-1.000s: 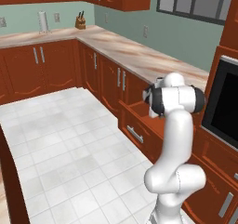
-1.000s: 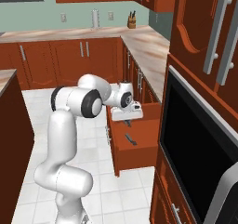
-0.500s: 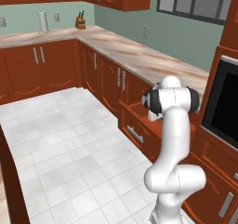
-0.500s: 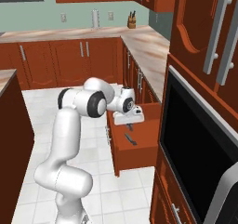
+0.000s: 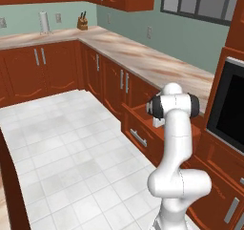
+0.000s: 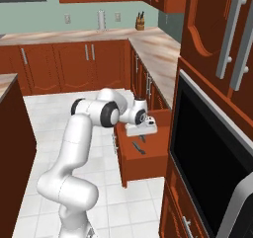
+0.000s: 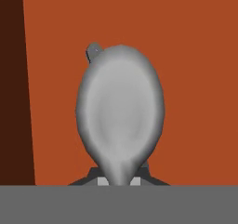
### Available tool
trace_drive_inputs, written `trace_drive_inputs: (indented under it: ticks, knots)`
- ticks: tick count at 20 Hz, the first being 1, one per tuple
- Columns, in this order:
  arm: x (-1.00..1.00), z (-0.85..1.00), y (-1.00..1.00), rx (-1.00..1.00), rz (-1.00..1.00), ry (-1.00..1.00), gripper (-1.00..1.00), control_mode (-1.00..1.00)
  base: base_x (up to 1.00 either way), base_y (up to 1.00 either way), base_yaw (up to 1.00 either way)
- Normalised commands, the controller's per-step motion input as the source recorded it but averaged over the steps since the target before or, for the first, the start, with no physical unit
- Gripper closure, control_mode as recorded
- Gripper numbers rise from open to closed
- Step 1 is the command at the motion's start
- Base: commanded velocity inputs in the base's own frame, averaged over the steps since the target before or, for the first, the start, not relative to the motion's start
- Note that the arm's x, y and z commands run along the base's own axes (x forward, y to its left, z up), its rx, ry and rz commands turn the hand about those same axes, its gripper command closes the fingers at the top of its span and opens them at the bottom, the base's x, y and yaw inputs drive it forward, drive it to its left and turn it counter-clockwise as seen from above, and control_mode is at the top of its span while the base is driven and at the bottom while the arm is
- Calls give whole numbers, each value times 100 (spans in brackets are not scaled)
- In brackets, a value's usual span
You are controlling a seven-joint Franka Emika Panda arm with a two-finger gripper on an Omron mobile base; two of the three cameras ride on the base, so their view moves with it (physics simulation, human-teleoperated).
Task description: Pick up the metallic utensils from the counter and place them in the open drawer. Make sure not to pick up any wooden utensils.
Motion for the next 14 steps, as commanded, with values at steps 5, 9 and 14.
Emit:
trace_drive_inputs:
  ticks: [5, 9, 14]
  knots:
    - [47, -42, -9, -1, 0, 0, 100, -100, 0, 0, 0]
    - [37, -40, -16, 0, 0, 0, 100, -100, 0, 0, 0]
    - [28, -33, -17, 0, 0, 0, -100, -100, 0, 0, 0]
